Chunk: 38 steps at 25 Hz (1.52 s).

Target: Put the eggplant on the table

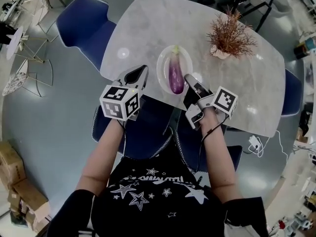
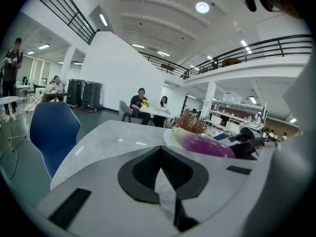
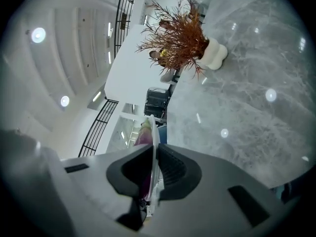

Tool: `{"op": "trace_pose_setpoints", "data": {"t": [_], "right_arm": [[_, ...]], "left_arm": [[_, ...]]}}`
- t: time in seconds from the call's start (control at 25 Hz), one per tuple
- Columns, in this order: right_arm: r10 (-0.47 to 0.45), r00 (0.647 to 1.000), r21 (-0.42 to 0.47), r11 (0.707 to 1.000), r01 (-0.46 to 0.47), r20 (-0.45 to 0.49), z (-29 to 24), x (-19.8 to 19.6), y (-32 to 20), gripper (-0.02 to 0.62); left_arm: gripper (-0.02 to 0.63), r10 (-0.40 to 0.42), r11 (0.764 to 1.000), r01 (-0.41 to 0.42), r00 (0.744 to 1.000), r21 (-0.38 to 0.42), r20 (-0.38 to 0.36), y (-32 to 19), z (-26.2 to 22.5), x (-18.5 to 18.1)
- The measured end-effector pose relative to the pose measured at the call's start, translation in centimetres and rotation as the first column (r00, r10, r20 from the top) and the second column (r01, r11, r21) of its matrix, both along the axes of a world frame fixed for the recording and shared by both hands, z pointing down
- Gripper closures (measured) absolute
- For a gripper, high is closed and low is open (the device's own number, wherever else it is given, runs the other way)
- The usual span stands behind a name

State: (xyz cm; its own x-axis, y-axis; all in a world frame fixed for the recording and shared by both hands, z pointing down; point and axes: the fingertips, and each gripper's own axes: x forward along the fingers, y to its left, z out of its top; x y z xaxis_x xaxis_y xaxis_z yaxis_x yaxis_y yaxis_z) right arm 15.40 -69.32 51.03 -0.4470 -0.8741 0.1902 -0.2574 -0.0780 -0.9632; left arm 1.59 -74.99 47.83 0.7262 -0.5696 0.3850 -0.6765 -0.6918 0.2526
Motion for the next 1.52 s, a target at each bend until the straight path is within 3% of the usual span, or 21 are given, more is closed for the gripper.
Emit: {"op": "trace_pose_setpoints", "data": {"t": [0.16, 0.52, 1.0, 1.52], "right_arm": [[0.026, 1.0, -0.047, 0.999, -0.026, 0.01, 1.8, -1.1, -4.2, 0.561], [0.07, 0.996, -0.119, 0.99, -0.075, -0.047, 8.8, 1.1, -8.3, 0.561], [0.059, 0.997, -0.165, 0.984, -0.067, -0.051, 12.7, 0.0, -11.5, 0.561], [0.062, 0.99, -0.243, 0.966, -0.091, -0.126, 15.1, 0.6, -11.5, 0.561]], "left_arm": [[0.6, 0.005, 1.0, -0.005, 1.0, -0.021, 0.02, -4.7, 1.6, -1.6], [0.6, 0.055, 0.996, -0.052, 0.998, -0.076, 0.041, -8.8, 5.8, -0.1], [0.6, 0.103, 0.984, -0.093, 0.993, -0.149, 0.06, -10.6, 11.1, 1.3], [0.6, 0.109, 0.976, -0.094, 0.992, -0.197, 0.068, -10.7, 13.3, 1.4]]}}
